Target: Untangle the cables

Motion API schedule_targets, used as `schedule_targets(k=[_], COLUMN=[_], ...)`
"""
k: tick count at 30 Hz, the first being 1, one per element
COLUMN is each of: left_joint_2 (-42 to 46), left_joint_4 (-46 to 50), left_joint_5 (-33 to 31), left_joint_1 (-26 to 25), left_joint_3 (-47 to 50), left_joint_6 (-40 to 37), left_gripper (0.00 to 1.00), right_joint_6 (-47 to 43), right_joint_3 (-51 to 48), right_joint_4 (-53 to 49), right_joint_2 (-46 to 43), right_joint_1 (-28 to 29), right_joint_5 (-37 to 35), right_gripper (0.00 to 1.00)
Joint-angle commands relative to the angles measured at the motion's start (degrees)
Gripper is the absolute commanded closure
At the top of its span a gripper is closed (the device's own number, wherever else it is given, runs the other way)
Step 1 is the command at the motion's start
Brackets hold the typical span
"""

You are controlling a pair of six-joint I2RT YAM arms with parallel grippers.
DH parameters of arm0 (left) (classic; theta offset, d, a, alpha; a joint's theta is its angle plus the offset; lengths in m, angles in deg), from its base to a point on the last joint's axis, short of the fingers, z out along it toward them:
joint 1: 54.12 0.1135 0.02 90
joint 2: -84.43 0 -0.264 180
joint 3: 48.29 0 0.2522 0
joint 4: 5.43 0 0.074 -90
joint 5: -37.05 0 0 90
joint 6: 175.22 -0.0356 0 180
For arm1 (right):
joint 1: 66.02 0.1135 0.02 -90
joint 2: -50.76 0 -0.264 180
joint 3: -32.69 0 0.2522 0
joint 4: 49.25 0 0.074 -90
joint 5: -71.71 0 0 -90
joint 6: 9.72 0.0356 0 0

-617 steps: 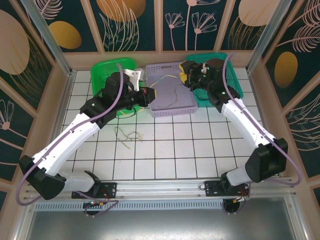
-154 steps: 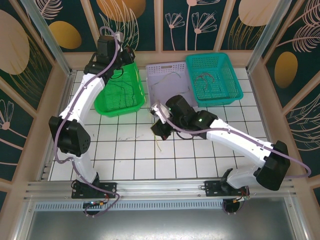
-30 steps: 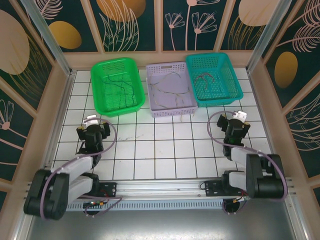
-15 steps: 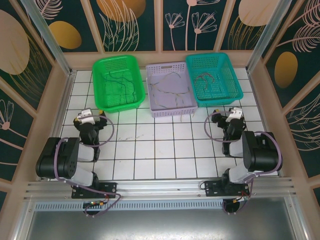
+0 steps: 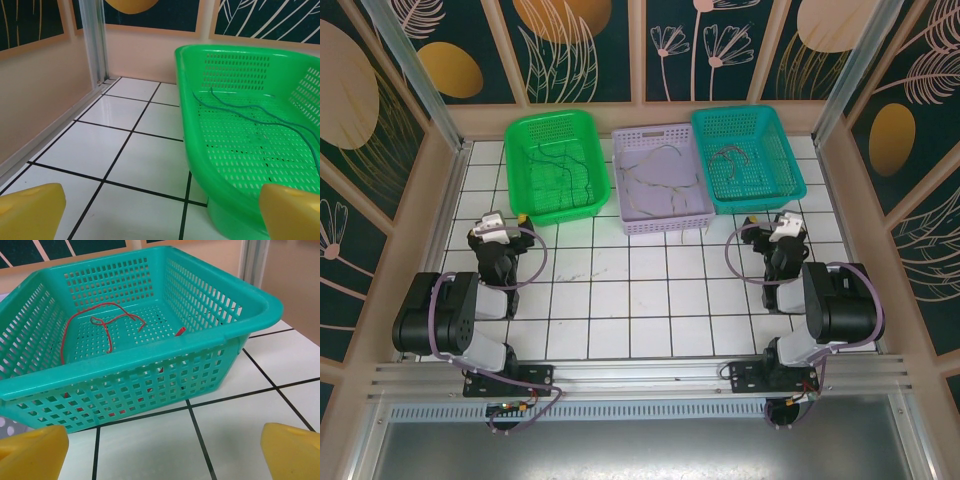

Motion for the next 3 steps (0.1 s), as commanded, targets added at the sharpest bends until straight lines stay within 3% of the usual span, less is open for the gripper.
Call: schedule_targets(k=[1,3], left_joint_2=[0.1,0.1], left_joint_4=[-1.6,-1.6], left_joint_5=[1.0,1.0], left_joint_1=[0.2,0.2], left_joint_3=[-0.9,-0.9], left_joint_6=[0.4,0.4], left_gripper=[0.01,0.01], right_joint_6=[-0.6,-0.9], right_joint_3=[1.4,1.3], right_joint_4=[1.7,2.0], right_joint_2=[0.3,0.3], right_joint_1=[-0.7,-0.5], right_joint_5=[2.7,2.7], right_gripper=[0.01,0.01])
